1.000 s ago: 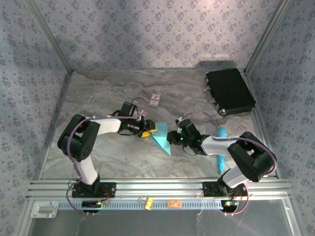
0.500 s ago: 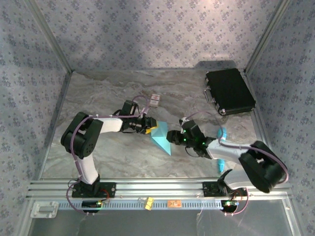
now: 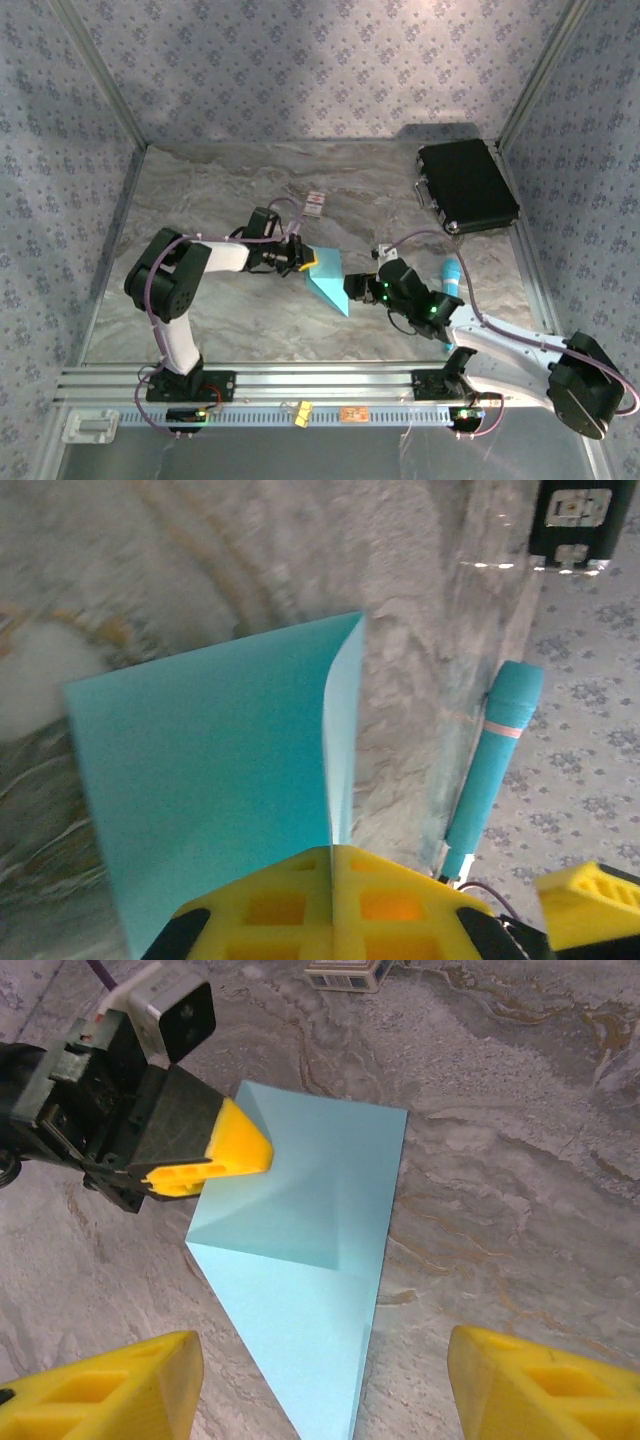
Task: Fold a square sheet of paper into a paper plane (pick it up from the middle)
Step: Fourth fold the wing at the center of the table.
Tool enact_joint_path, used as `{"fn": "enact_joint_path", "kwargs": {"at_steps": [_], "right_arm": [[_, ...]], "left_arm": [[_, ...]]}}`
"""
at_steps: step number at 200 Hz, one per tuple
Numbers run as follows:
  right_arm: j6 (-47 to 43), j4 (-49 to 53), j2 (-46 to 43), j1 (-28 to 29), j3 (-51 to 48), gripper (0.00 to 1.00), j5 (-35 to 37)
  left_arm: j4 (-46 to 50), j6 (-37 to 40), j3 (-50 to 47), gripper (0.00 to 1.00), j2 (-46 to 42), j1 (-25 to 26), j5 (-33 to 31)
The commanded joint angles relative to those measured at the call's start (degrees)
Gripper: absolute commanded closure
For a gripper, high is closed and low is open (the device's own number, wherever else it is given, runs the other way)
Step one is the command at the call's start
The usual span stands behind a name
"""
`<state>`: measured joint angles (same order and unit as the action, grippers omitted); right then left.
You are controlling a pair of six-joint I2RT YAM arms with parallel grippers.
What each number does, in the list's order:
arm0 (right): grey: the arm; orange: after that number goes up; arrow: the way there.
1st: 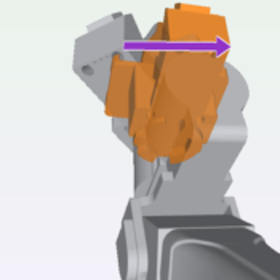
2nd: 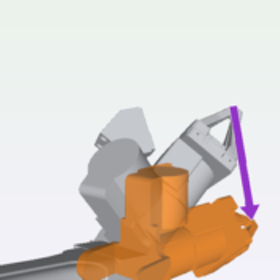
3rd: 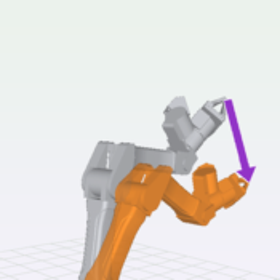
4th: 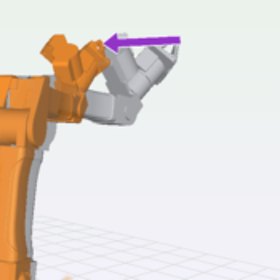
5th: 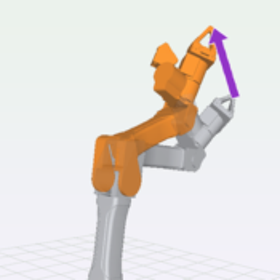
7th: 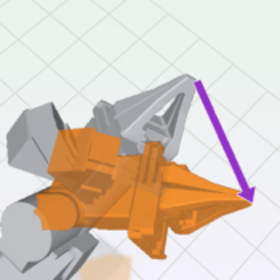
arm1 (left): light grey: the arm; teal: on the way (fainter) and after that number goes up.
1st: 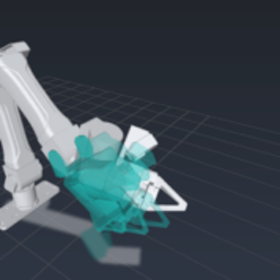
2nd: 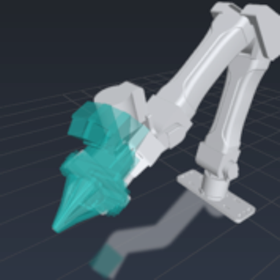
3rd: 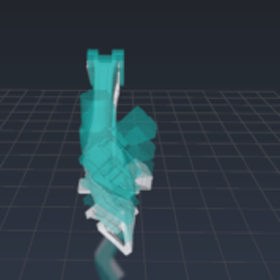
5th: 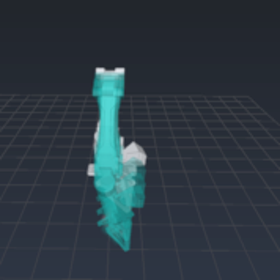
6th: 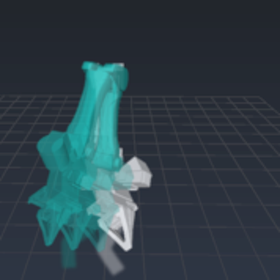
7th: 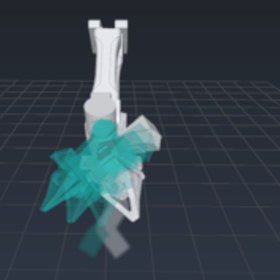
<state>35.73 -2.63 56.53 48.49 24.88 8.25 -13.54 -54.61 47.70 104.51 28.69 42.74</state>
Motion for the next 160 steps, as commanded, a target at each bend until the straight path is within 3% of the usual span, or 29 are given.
{"fn": "enact_joint_path", "kwargs": {"at_steps": [1,17,52,78,160], "right_arm": [[-2.6,3.9,-0.9,0.7,-0.3,0.3,5.1],[-5.7,5.8,0.6,0.8,0.9,0.26,4.6],[-9.1,10.4,4.1,2.7,4.6,0.28,5.9],[-11.7,6.4,4.7,6.2,2.9,0.3,12.1],[-27.3,0.6,9.1,17.5,1.0,0.31,23.9]], "left_arm": [[-1.3,-2.0,-2.3,0.95,-3.7,0.8,-3.2],[-0.9,-2.4,-3.1,0.96,-4.9,1.2,-5.0],[-0.3,-3.5,-5.1,0.96,-7.7,1.6,-8.7],[-0.1,-4.5,-5.5,0.95,-9.1,2.6,-9.8],[2.9,-1.5,-3.2,0.75,-9.2,3.9,-9.2]]}}
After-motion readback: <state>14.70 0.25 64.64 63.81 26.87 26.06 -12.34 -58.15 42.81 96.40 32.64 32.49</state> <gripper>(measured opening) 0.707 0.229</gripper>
